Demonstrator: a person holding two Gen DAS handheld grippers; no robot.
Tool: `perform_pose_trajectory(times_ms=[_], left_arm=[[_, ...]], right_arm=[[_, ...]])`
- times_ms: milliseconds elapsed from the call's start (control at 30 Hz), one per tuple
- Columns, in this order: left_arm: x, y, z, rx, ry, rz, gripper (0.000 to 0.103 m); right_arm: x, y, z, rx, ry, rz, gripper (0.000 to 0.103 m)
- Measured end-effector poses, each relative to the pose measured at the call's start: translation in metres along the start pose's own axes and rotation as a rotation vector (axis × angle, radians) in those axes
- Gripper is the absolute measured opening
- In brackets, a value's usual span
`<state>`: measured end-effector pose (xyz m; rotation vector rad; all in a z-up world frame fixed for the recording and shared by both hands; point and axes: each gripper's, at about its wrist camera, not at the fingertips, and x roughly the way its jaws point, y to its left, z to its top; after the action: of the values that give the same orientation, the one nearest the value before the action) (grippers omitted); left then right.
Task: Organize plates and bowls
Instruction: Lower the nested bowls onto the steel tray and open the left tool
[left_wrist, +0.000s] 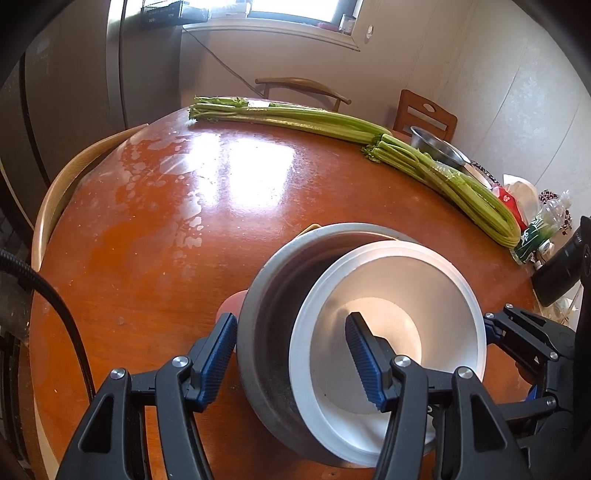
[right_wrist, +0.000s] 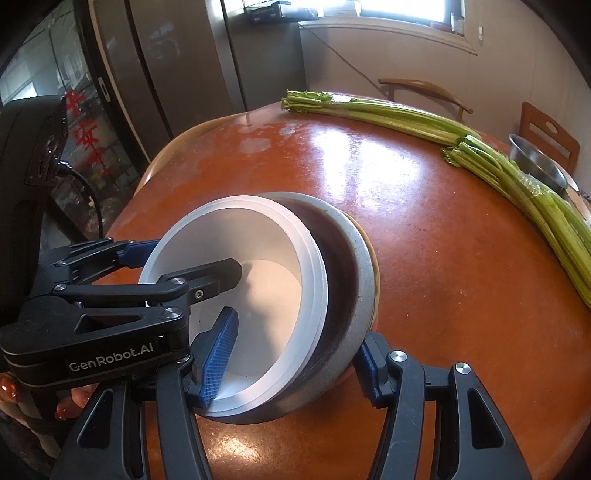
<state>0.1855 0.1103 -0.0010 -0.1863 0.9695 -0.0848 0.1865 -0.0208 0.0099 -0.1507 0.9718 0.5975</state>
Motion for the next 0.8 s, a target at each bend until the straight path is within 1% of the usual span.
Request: perform_pose_trajectory(times_ms=[400,500,800], left_arm=[[-0.002,-0.001,0.0,-0.002,-0.005,0.003,0.06],[-0.004,-0.001,-0.001,-0.004,-0.008,-0.001,0.06],[-0.011,-0.001,-0.003,-0.012,-0.023,0.003,0.061]], right_arm=[[-0.001,0.002,0.002,-0.013,-0.005,-0.026,0.061],[-0.003,0.003,0.002,-0.029,-0.018,-0.044,0.061],[-0.008,0.004,0.002,-0.036,-0.04,-0.032,0.061]])
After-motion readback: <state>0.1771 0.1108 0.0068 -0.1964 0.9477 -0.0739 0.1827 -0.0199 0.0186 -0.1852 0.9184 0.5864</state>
